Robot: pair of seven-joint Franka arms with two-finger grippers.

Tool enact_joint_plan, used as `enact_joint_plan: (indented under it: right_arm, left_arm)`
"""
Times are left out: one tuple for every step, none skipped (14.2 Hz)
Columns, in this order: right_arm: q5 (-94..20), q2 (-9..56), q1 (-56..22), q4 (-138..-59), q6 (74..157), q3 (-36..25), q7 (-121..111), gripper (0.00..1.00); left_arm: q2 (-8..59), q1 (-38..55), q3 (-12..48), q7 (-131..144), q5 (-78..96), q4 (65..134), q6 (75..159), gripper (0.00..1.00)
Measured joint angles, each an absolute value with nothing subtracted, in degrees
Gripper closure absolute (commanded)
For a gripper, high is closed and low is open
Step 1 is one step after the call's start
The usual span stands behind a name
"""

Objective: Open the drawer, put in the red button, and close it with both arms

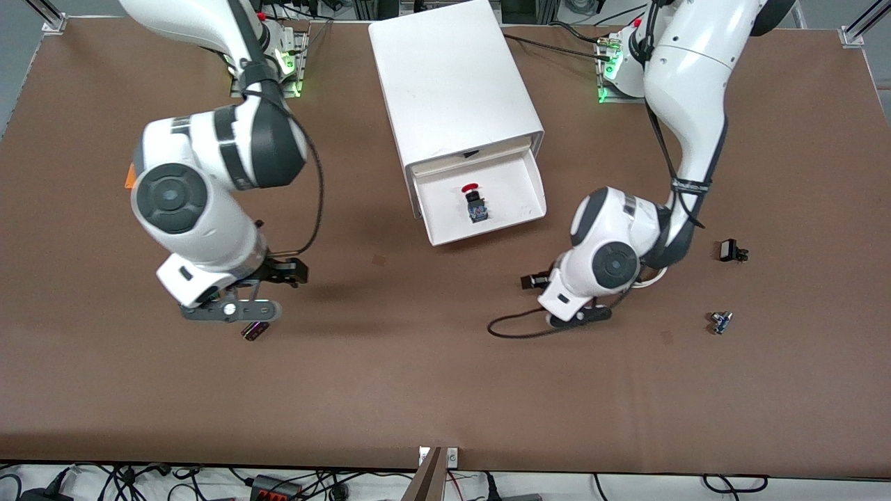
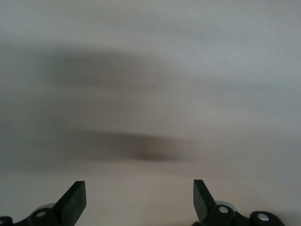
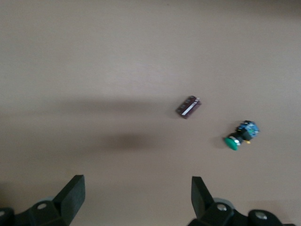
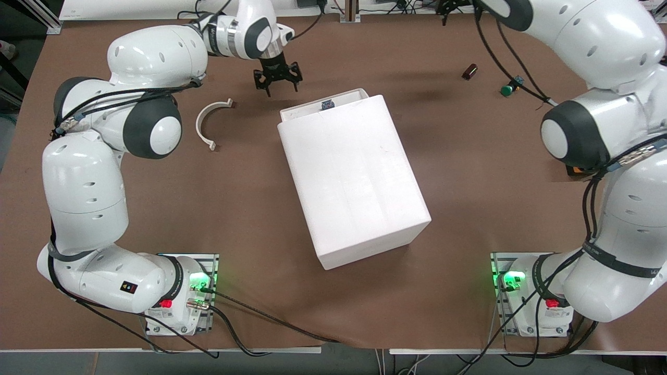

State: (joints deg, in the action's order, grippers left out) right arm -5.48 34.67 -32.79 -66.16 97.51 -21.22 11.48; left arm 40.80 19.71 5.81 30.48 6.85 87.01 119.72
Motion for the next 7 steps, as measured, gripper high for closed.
enact_joint_plan:
  right_arm:
    - [-5.48,33.52,-31.72,-67.37,97.5,-21.26,9.22,0.0]
    - [-5.48,32.52,-30.55,-68.29,97.49,-21.28,7.28,0.0]
    - [-5.48,31.71,-29.35,-68.93,97.47,-21.29,5.89,0.0]
    - [-5.48,31.13,-28.28,-69.31,97.47,-21.29,5.17,0.0]
    - [-5.48,30.65,-27.38,-69.5,97.47,-21.3,4.69,0.0]
    - [-5.48,30.25,-26.69,-69.65,97.47,-21.3,4.48,0.0]
    - [-5.48,29.99,-26.12,-69.68,97.38,-21.31,4.4,0.0]
  left_arm:
    - [39.9,19.93,7.19,31.73,6.85,87.98,119.95,0.0]
    - [39.04,19.97,8.7,33.49,6.85,88.64,120.03,0.0]
    - [38.26,20.0,10.09,35.57,6.85,89.19,120.03,0.0]
    - [37.53,20.02,11.24,37.27,6.85,89.68,120.03,0.0]
    - [36.9,20.02,12.23,38.88,6.85,90.24,120.03,0.0]
    - [36.47,20.04,13.1,40.44,6.85,90.75,120.03,0.0]
    - [36.22,20.05,13.88,41.82,6.85,91.28,120.03,0.0]
